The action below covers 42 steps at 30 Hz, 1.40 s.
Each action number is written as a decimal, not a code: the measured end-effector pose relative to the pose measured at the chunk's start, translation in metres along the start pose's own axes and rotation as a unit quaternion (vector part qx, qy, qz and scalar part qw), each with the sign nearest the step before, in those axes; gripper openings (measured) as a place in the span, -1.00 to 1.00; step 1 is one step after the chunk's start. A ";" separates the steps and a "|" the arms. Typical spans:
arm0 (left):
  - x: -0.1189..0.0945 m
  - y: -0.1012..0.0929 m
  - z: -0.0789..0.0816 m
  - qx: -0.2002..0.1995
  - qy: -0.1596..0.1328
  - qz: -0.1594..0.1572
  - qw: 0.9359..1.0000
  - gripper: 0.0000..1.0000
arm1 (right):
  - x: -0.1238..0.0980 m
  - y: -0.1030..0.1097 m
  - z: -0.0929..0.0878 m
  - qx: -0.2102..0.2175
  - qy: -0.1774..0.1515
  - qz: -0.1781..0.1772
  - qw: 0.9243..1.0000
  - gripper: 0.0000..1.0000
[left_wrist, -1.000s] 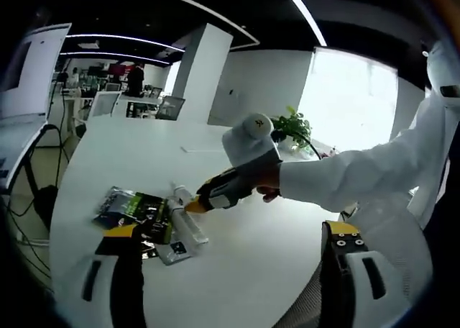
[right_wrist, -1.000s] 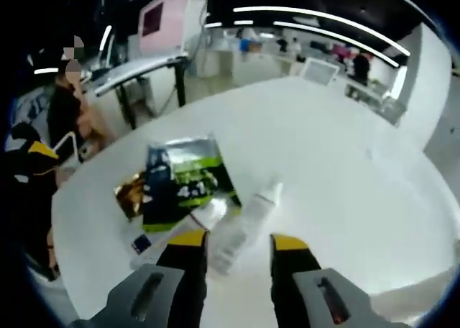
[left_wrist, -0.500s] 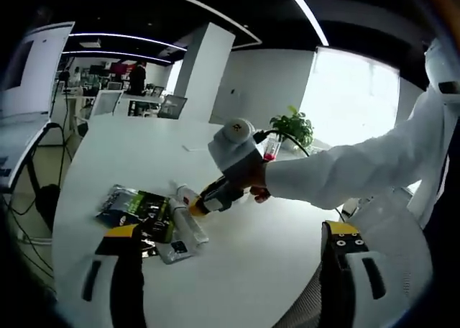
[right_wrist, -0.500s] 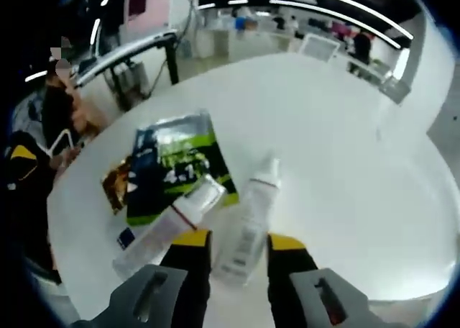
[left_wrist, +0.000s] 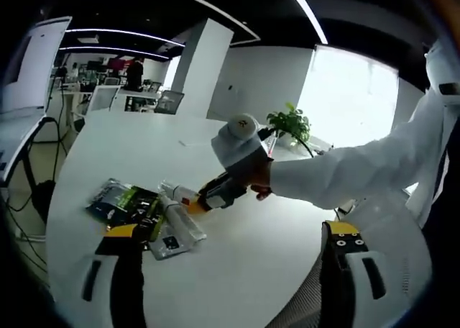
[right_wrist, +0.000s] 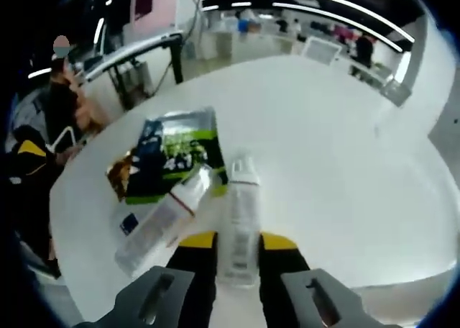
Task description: Arrange the skincare products in the storage area until every visible bottle or jar stands upright without overlapping.
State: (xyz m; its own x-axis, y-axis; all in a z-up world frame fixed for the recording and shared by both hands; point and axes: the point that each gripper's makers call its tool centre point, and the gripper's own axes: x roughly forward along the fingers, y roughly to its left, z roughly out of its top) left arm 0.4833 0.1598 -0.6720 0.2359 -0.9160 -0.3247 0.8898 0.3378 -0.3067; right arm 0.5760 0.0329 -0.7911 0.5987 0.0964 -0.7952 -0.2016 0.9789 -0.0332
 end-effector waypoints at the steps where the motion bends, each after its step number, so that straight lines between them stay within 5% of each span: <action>1: 0.000 0.000 -0.001 0.001 0.002 0.000 1.000 0.99 | -0.002 0.000 0.000 0.001 0.001 0.001 1.000 -0.70; 16: 0.004 -0.005 -0.006 -0.021 0.000 -0.007 1.000 0.98 | -0.030 0.009 -0.003 0.032 -0.031 0.034 0.998 -0.72; 23: 0.010 0.003 -0.006 -0.017 0.022 0.005 1.000 0.94 | -0.049 0.015 -0.012 0.042 -0.044 0.051 0.997 -0.72; 30: 0.010 0.001 0.015 -0.027 -0.003 -0.007 1.000 0.90 | -0.086 0.019 -0.007 0.023 -0.072 0.074 0.994 -0.72; 42: 0.027 0.000 0.023 -0.026 0.006 0.009 1.000 0.85 | -0.134 0.017 -0.012 0.073 -0.121 0.117 0.983 -0.72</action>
State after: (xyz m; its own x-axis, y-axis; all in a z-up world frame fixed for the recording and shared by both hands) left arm 0.4988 0.1302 -0.6598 0.2459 -0.9071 -0.3416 0.8637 0.3650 -0.3475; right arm 0.4826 0.0342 -0.6920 0.7201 0.3450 -0.6020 -0.2534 0.9384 0.2348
